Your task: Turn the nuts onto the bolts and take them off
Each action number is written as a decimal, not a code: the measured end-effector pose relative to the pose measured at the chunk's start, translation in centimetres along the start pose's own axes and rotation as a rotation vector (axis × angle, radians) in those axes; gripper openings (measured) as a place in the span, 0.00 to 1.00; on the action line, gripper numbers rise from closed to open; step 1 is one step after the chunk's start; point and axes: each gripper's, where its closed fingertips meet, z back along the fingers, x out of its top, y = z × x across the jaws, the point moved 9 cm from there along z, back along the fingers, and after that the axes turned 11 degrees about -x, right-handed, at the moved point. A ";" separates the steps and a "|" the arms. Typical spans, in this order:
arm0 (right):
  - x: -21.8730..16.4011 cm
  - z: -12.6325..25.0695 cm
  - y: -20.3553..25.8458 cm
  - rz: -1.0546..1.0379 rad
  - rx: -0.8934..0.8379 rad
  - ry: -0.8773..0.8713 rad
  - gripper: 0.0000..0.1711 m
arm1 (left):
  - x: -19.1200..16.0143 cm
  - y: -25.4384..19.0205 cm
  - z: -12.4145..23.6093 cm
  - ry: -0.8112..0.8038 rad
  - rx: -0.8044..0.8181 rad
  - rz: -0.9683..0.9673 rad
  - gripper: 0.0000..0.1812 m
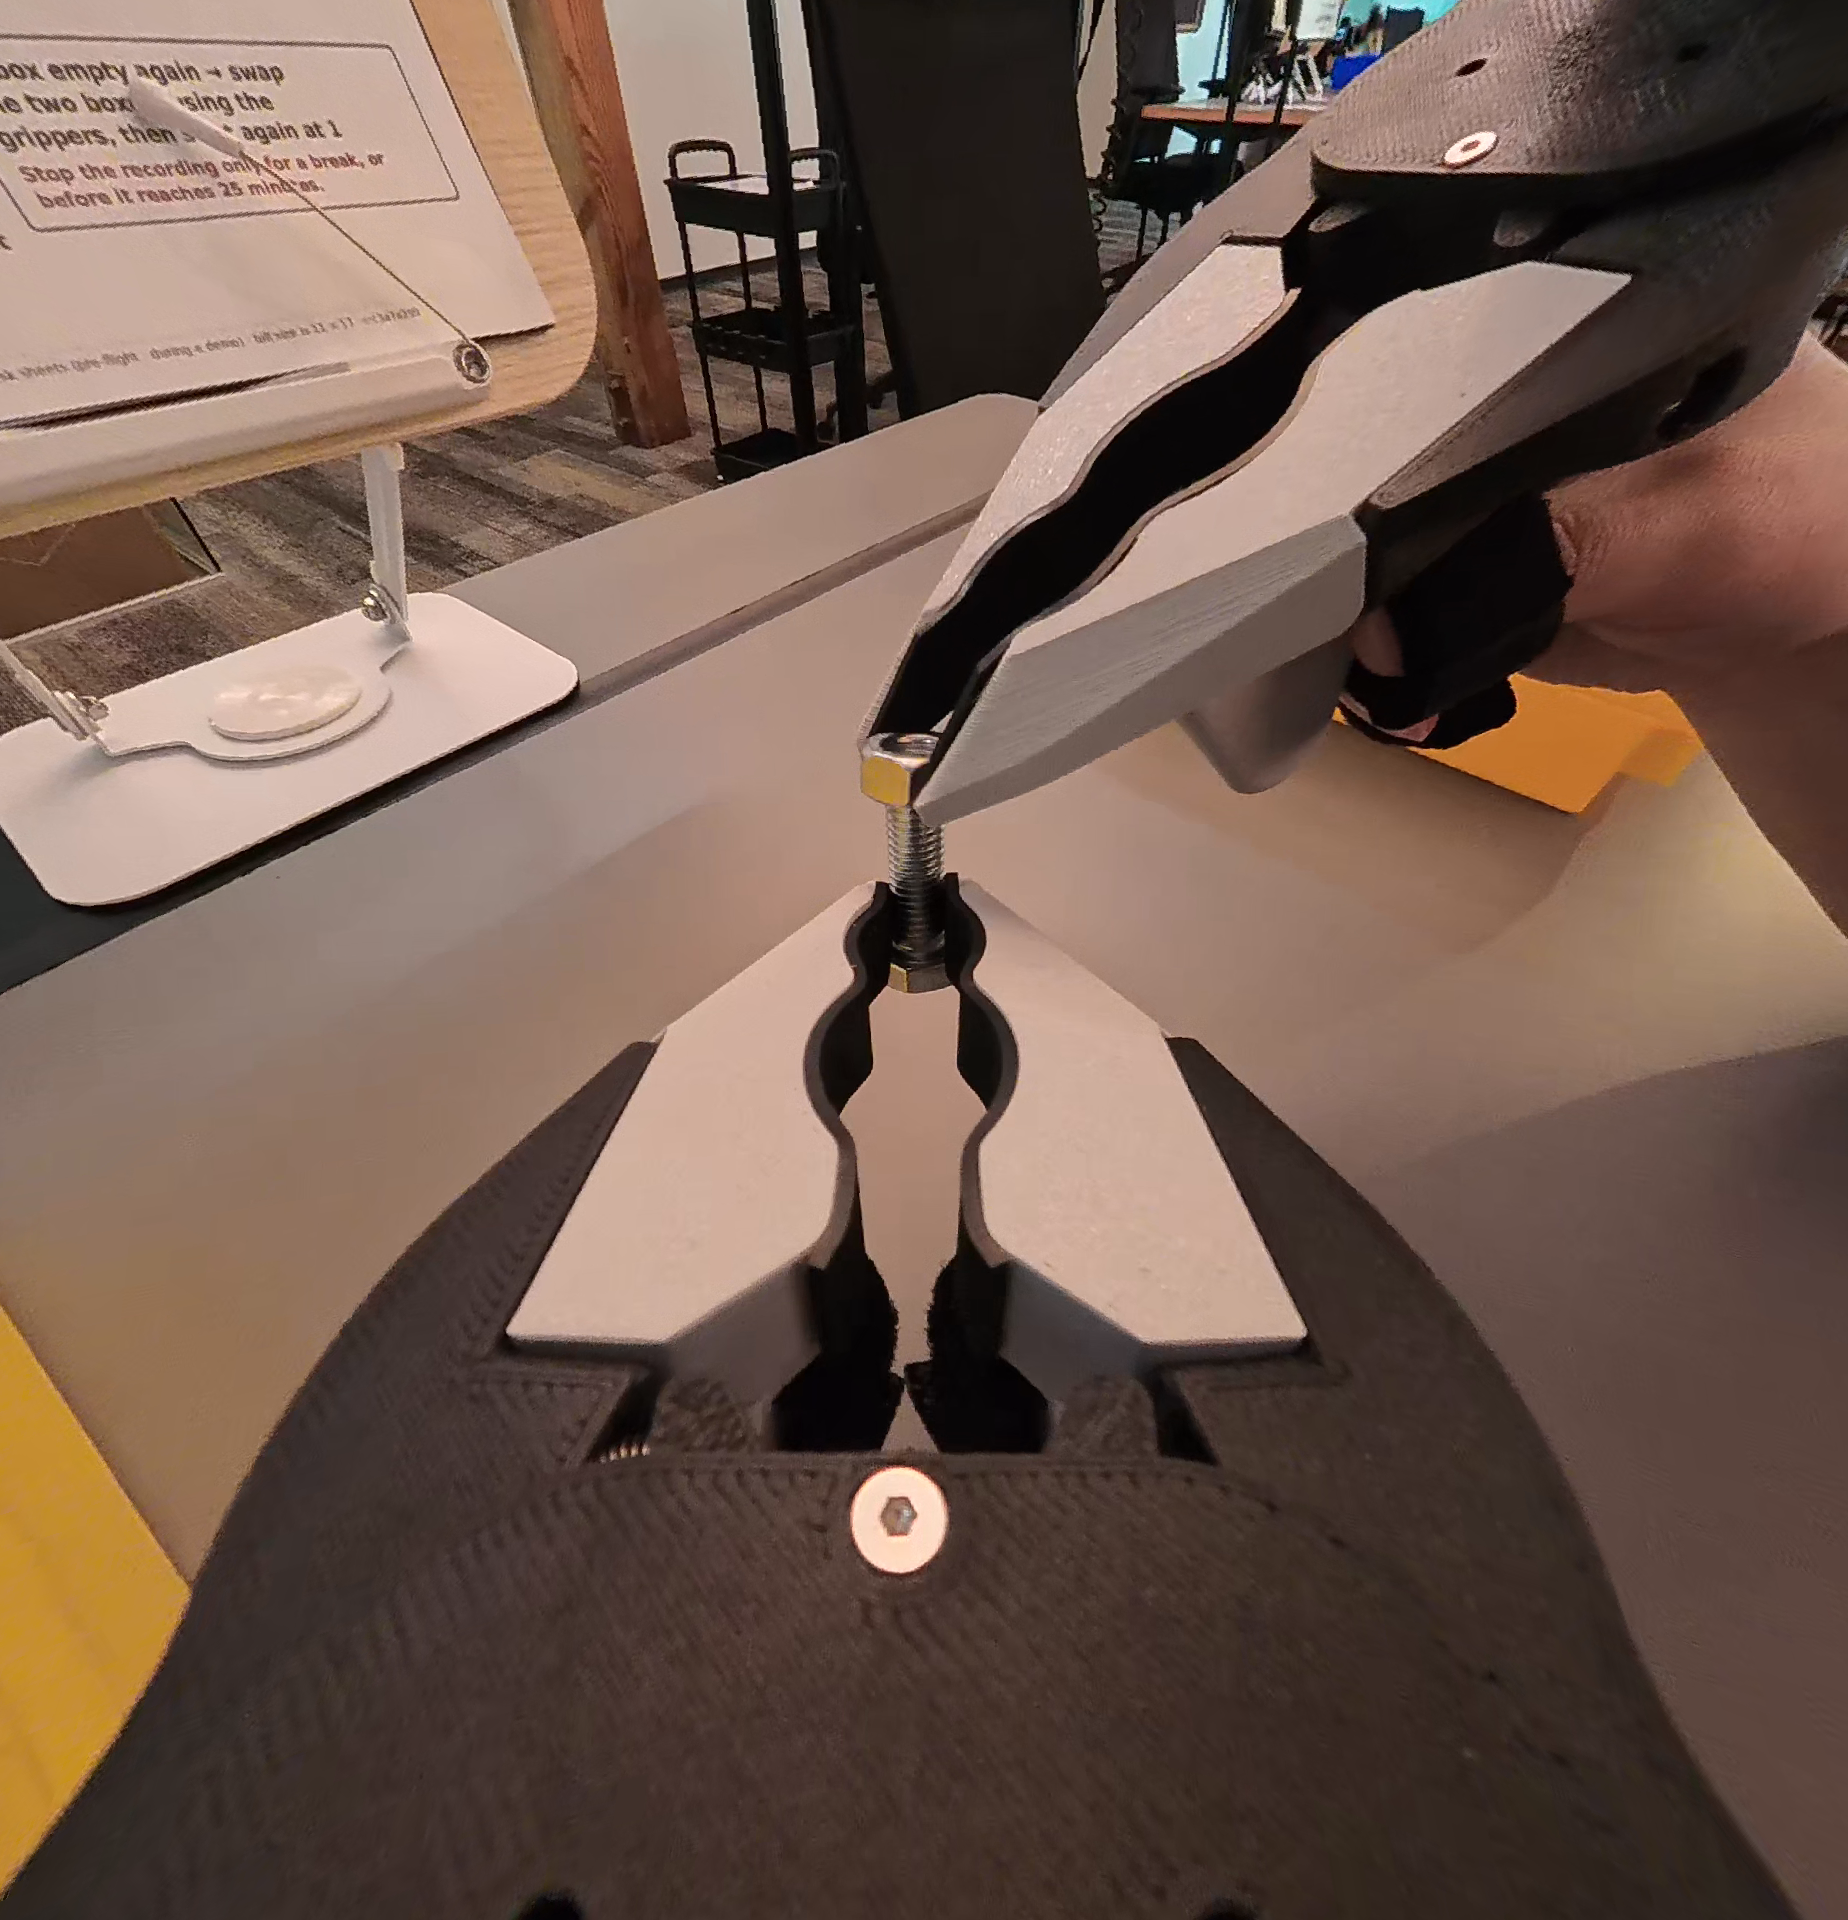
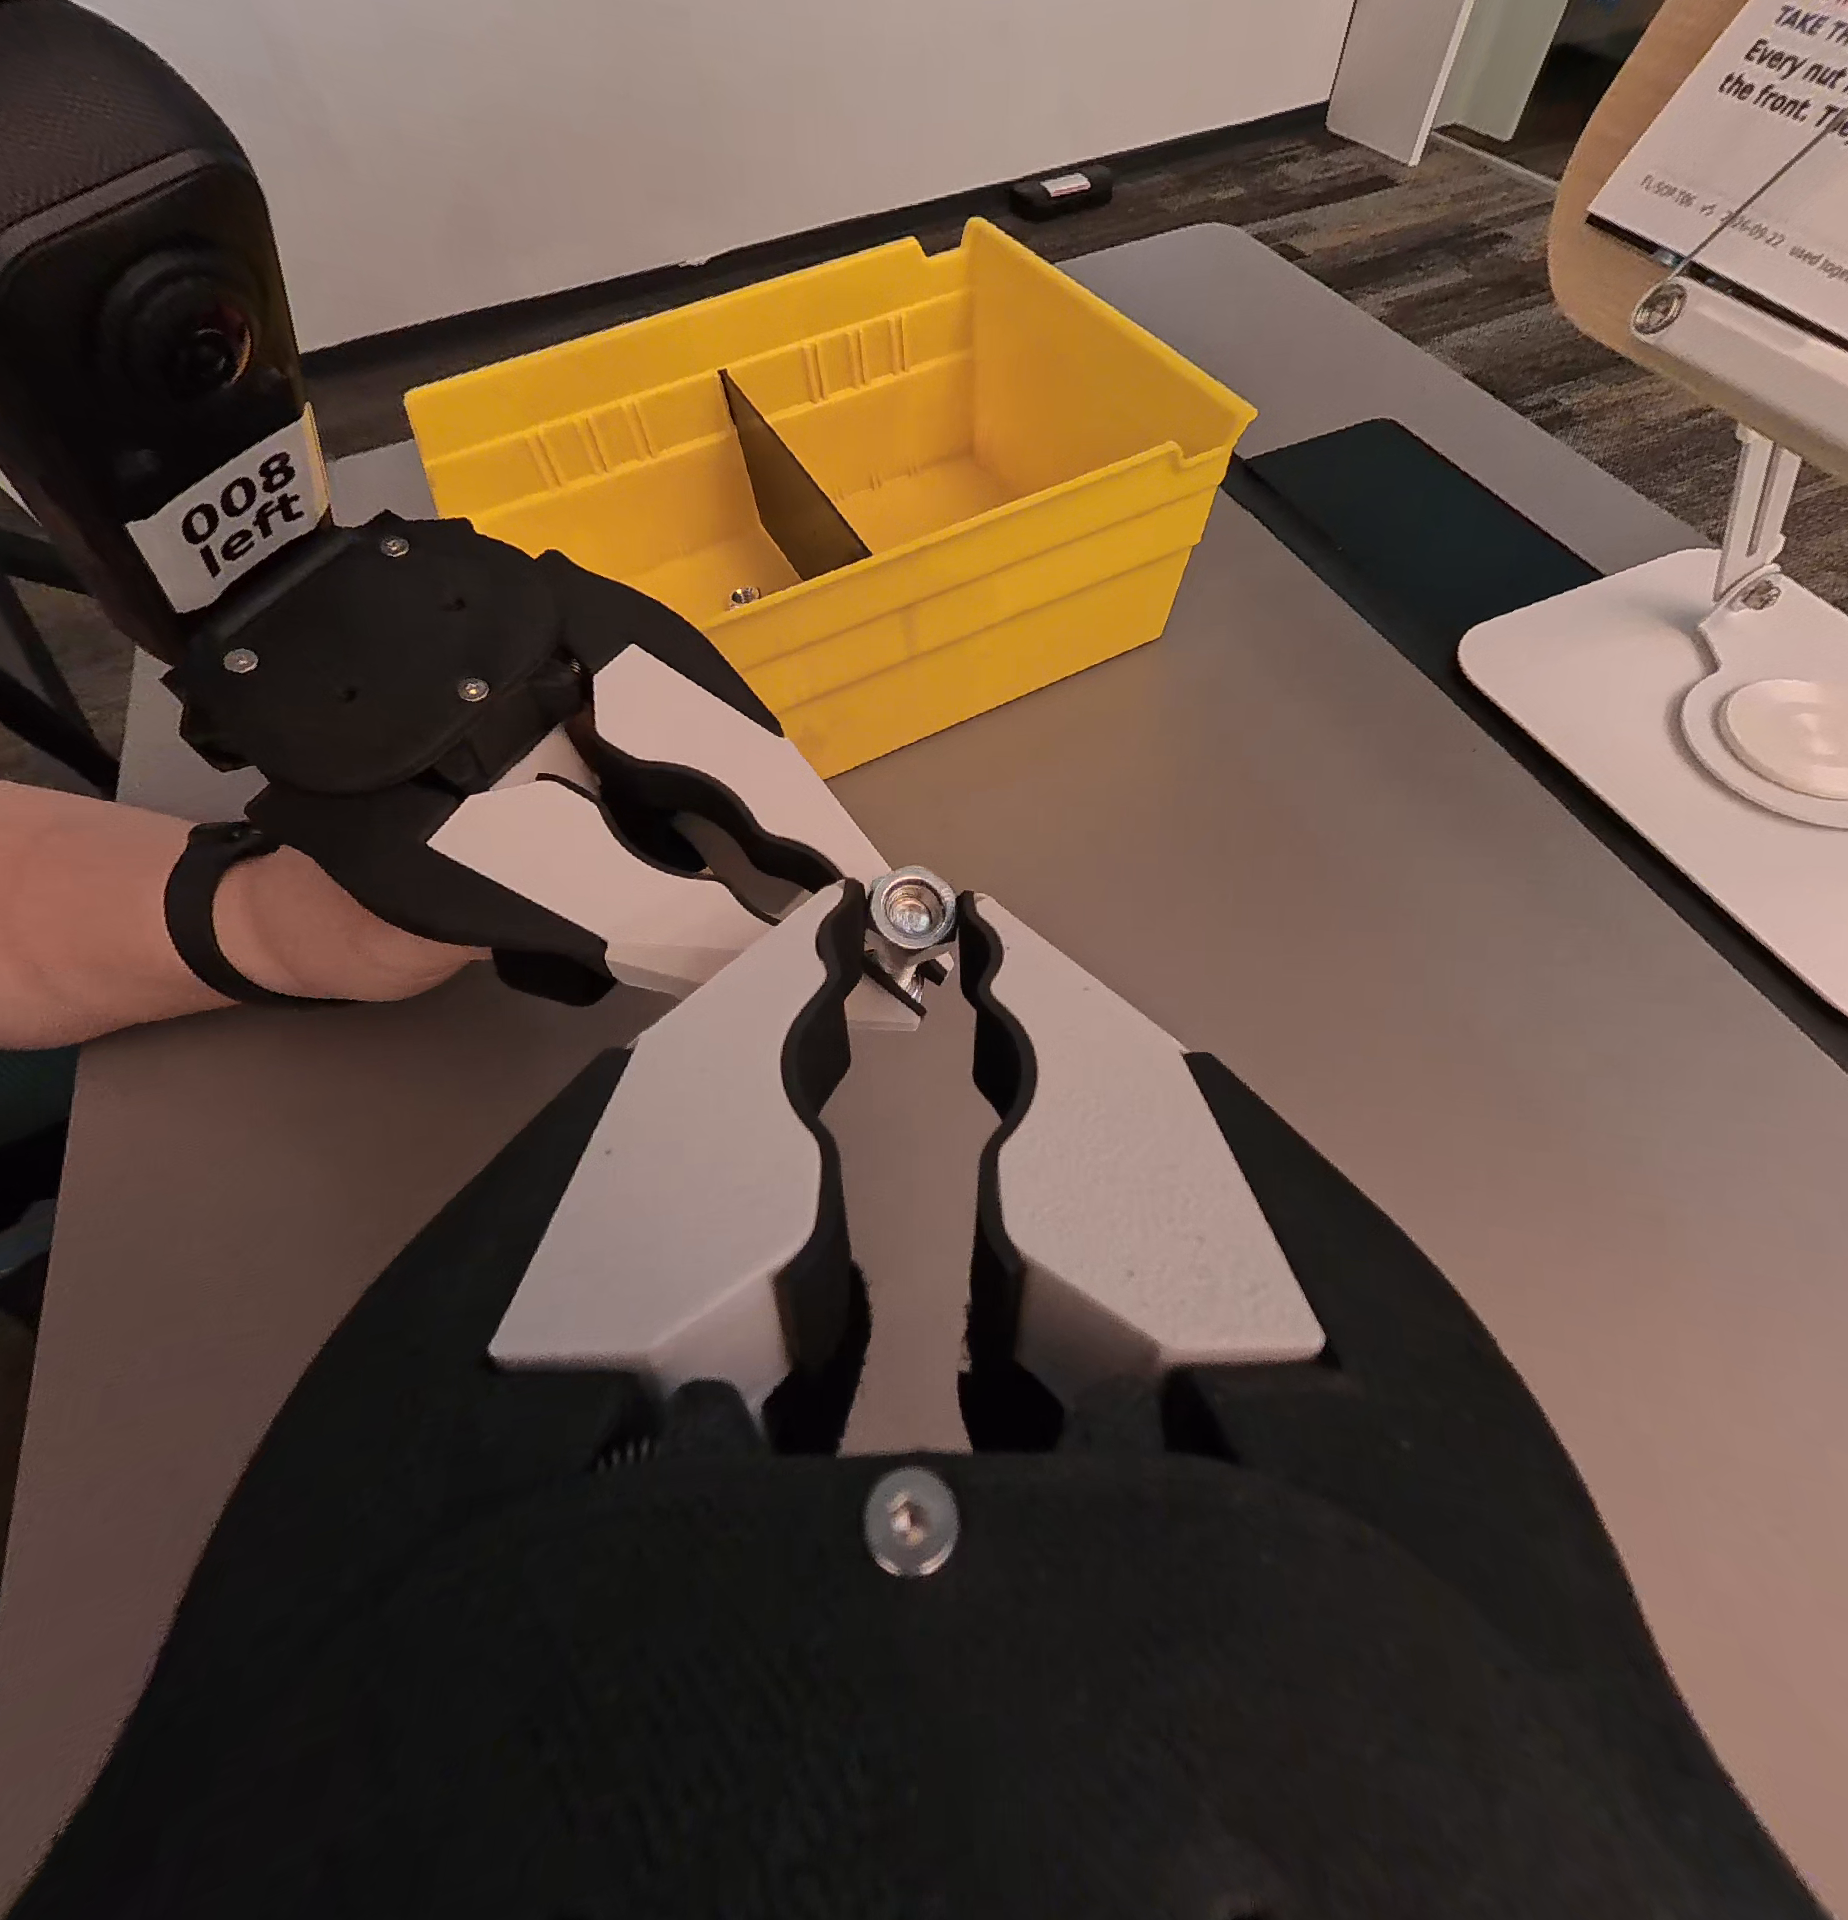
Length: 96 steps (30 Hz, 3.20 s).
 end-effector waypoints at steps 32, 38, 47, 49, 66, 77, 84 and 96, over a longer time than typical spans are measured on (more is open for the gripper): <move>0.1 2.8 -0.3 0.131 0.336 -0.280 0.19 | 1.5 -1.3 1.4 -0.174 -0.086 -0.103 0.04; 0.0 2.8 -0.3 0.146 0.333 -0.260 0.18 | 1.5 -1.1 1.5 -0.178 -0.083 -0.091 0.04; 0.1 2.7 -0.3 0.169 0.283 -0.287 0.22 | 1.6 -1.1 1.5 -0.181 -0.081 -0.093 0.04; 0.1 2.6 -0.1 0.182 0.289 -0.286 0.23 | 1.6 -1.1 1.5 -0.179 -0.081 -0.095 0.04; 0.2 2.9 0.1 0.201 0.291 -0.282 0.25 | 1.5 -1.2 1.5 -0.174 -0.084 -0.094 0.04; 0.1 2.9 0.2 0.217 0.288 -0.274 0.24 | 1.5 -1.1 1.5 -0.171 -0.085 -0.090 0.04; 0.0 3.0 0.6 0.256 0.305 -0.268 0.23 | 1.5 -1.0 1.6 -0.173 -0.076 -0.083 0.04; -0.1 3.3 0.8 0.281 0.336 -0.261 0.20 | 1.4 -0.9 1.5 -0.163 -0.079 -0.082 0.04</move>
